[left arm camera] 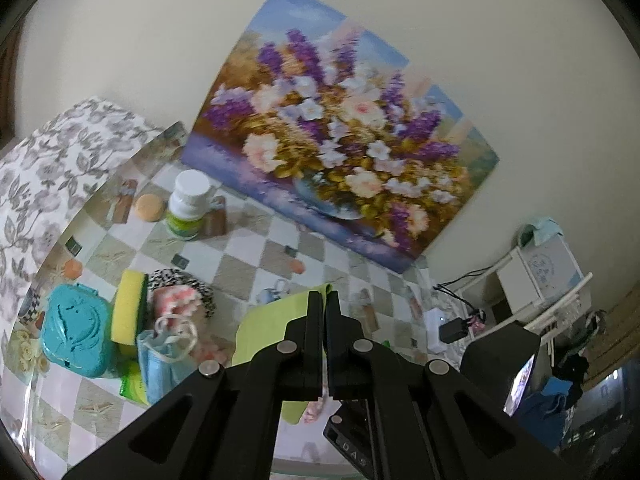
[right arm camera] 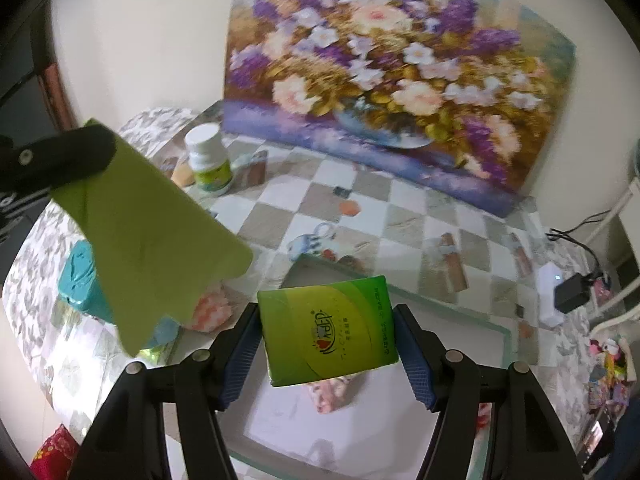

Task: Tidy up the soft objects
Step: 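Carry the tissue pack toward the tray with right gripper while left gripper holds the cloth, then lower the tissue pack into the tray and open right gripper while left gripper releases the lime-green cloth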

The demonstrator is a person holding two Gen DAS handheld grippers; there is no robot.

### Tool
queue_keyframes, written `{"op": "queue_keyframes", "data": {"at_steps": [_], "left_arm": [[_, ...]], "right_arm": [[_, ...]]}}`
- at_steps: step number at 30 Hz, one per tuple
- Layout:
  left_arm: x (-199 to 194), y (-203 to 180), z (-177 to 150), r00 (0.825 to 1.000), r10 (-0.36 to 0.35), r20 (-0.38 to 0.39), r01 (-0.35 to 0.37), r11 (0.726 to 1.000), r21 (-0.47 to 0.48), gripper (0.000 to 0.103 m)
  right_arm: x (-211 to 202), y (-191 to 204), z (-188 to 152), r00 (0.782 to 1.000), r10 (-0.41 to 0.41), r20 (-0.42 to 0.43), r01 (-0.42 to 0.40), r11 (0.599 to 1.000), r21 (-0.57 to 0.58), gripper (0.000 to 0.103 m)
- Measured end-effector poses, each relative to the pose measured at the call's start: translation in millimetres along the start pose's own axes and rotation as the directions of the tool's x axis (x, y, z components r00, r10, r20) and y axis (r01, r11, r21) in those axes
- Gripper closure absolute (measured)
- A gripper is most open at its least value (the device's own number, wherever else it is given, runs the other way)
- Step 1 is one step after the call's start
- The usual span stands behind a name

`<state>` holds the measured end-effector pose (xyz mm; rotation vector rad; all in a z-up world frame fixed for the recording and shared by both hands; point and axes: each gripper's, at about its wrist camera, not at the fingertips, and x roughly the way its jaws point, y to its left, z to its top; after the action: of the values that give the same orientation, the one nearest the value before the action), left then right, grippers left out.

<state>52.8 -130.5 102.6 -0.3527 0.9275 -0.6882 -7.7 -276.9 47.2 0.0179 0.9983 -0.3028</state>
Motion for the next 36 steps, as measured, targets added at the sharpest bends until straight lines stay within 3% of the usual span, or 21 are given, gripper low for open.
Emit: {"op": "queue_keyframes", "data": {"at_steps": [6, 13, 25, 30, 36], "left_arm": [[-6.4, -25.8, -5.0, 0.999, -0.039, 0.002, 0.038, 0.998, 0.051, 0.102], [-3.9, -58.9, -16.0, 0.995, -0.090, -0.035, 0.094, 0.989, 0.114, 0.102], [30.2, -112.3, -54.7, 0.970, -0.138, -0.199, 0.179, 0.962, 0.208, 0.102], [49.6, -121.2, -71.3, 0.957, -0.119, -0.264, 0.181, 0.957, 0.225, 0.102], [80.5, -105.0, -85.3, 0.942, -0.014, -0.335, 0.090, 0.973, 0.212, 0.102]], "right_arm": [[-12.2, -27.2, -1.4, 0.998, -0.058, 0.005, 0.057, 0.996, 0.061, 0.034], [-14.9, -73.2, -13.1, 0.988, -0.145, -0.050, 0.152, 0.973, 0.175, 0.034], [-37.6, -125.5, -31.8, 0.972, -0.229, -0.044, 0.232, 0.931, 0.281, 0.034], [-34.5, -141.7, -41.2, 0.968, -0.243, -0.067, 0.252, 0.920, 0.302, 0.034], [-19.6, -144.9, -47.4, 0.968, -0.224, -0.110, 0.247, 0.923, 0.297, 0.034]]}}
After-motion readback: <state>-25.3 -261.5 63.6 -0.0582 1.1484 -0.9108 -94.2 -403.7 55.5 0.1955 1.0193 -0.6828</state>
